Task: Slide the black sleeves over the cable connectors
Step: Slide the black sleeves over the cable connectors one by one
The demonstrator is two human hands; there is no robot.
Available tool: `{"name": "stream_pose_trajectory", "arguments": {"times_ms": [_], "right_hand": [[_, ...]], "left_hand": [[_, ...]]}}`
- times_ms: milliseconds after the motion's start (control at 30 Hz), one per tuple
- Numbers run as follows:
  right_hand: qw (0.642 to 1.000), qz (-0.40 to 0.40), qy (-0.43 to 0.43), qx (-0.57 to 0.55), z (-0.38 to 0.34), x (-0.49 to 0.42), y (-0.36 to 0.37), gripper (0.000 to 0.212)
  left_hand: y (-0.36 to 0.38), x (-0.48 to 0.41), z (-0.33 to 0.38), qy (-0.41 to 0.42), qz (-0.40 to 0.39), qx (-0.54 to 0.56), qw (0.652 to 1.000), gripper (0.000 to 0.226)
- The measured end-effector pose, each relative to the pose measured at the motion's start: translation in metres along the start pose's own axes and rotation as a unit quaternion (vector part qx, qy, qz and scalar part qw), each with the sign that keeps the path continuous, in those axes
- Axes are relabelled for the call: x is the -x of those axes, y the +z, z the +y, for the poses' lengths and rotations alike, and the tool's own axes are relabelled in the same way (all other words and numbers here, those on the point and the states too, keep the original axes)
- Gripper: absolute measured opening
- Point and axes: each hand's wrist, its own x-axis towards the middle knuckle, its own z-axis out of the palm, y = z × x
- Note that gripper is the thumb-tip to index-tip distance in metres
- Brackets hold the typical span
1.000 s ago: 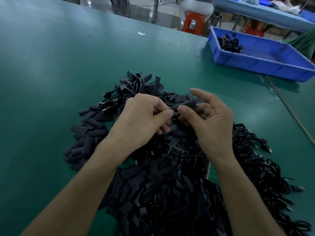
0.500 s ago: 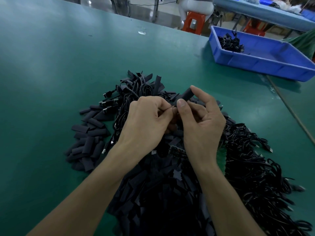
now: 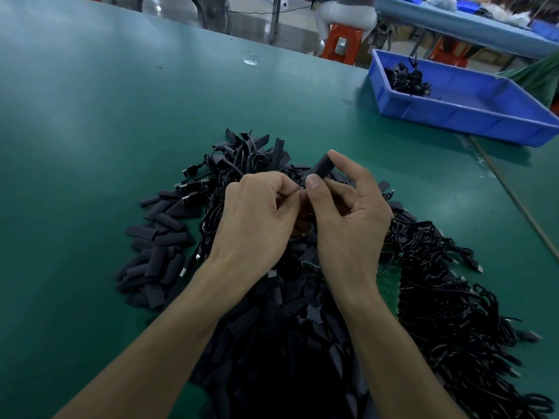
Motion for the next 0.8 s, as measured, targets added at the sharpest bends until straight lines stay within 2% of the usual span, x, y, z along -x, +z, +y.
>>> {"name": "stream_pose_trajectory", "arguments": {"times_ms": [133,267,333,433,467,533,600,667,733,800], "right_hand": [[0.998,-0.065,0.003,0.023,0.000,-0.005,-0.006,0.034],[0.980,-0.176,0.042,0.086,0.015,-0.001,-0.029,0.061],[0.940,-0.268,0.060,0.203,0.020,-0.002,-0.048,0.067],[0.837,-0.406,0.056,0.361,0.023,-0.008,-0.067,0.059],[0.814,-0.430,0.060,0.385,0.022,-0.010,-0.070,0.055],[0.794,-0.453,0.057,0.401,0.020,-0.010,-0.069,0.036],[0.794,-0.452,0.039,0.403,0.021,-0.011,-0.068,0.015],[0.803,-0.444,0.030,0.397,0.024,-0.011,-0.067,0.008],[0.830,-0.418,0.026,0.369,0.024,-0.010,-0.067,0.007],[0.871,-0.378,0.011,0.314,0.022,-0.011,-0.067,0.012]], "left_hand": [[-0.003,-0.001,0.002,0.002,0.004,0.004,1.000,0.018],[-0.017,-0.010,0.003,0.013,0.046,-0.016,0.999,0.017],[-0.026,-0.014,0.002,0.011,0.081,-0.032,0.996,0.020],[-0.038,-0.021,0.000,-0.007,0.129,0.003,0.992,0.018],[-0.040,-0.024,-0.001,-0.016,0.141,0.025,0.989,0.017],[-0.042,-0.033,-0.005,-0.037,0.157,0.053,0.986,0.017],[-0.042,-0.045,-0.010,-0.050,0.157,0.028,0.986,0.016],[-0.041,-0.057,-0.015,-0.060,0.147,-0.020,0.987,0.019],[-0.039,-0.068,-0.019,-0.064,0.148,-0.057,0.985,0.022],[-0.039,-0.077,-0.021,-0.067,0.163,-0.129,0.976,0.025]]}}
